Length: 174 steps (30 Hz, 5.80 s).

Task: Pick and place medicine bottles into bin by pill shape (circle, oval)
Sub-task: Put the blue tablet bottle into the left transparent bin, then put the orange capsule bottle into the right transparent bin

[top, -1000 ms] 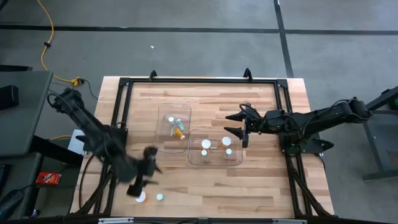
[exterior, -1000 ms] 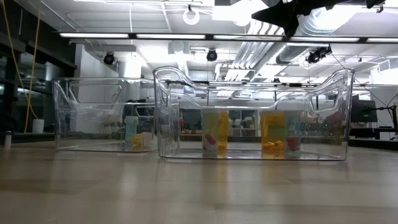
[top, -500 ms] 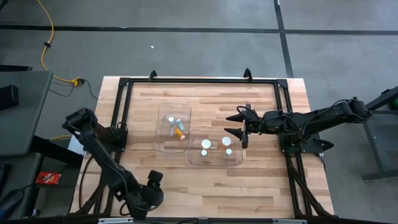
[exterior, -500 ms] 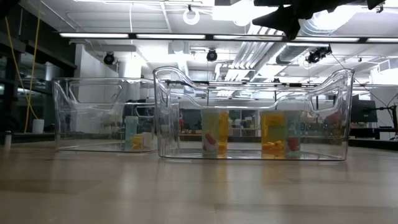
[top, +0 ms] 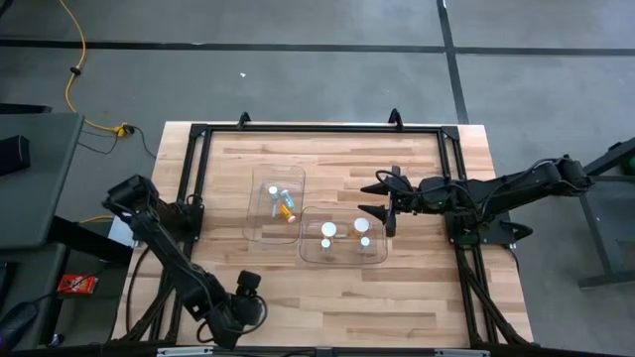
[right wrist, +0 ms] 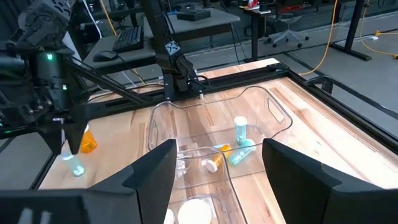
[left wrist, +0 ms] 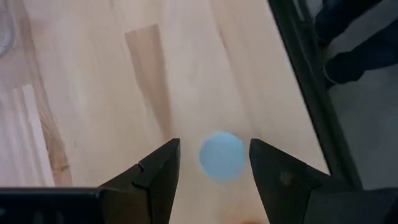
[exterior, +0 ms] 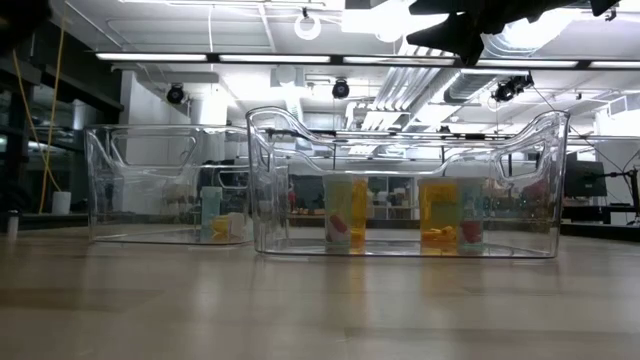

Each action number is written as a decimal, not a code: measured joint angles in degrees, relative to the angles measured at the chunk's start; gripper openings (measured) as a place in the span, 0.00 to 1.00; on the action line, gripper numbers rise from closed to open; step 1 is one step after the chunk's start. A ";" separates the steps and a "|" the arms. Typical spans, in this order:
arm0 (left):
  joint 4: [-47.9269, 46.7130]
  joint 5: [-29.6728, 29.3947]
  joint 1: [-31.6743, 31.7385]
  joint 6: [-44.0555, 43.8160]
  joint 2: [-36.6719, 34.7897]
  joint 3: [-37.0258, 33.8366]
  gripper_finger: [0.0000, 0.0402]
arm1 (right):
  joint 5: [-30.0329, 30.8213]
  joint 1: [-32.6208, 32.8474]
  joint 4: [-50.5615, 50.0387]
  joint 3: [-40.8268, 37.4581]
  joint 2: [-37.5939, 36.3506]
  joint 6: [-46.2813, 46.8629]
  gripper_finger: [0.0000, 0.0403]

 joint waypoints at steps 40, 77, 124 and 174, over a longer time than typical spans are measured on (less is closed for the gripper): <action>-0.34 2.05 1.83 -1.49 1.40 -1.27 0.42 | 0.04 -0.01 -1.29 0.00 0.00 -0.02 0.58; 61.05 -2.87 40.79 18.10 -35.87 -28.02 0.28 | -4.22 0.00 3.64 0.00 -0.01 2.00 0.58; -1.09 6.81 50.19 34.76 -17.06 -17.20 0.28 | 0.04 0.00 2.16 0.00 0.02 2.59 0.58; 51.11 6.10 47.58 14.97 -43.96 -30.25 0.52 | -0.09 0.00 3.10 0.00 0.02 1.48 0.58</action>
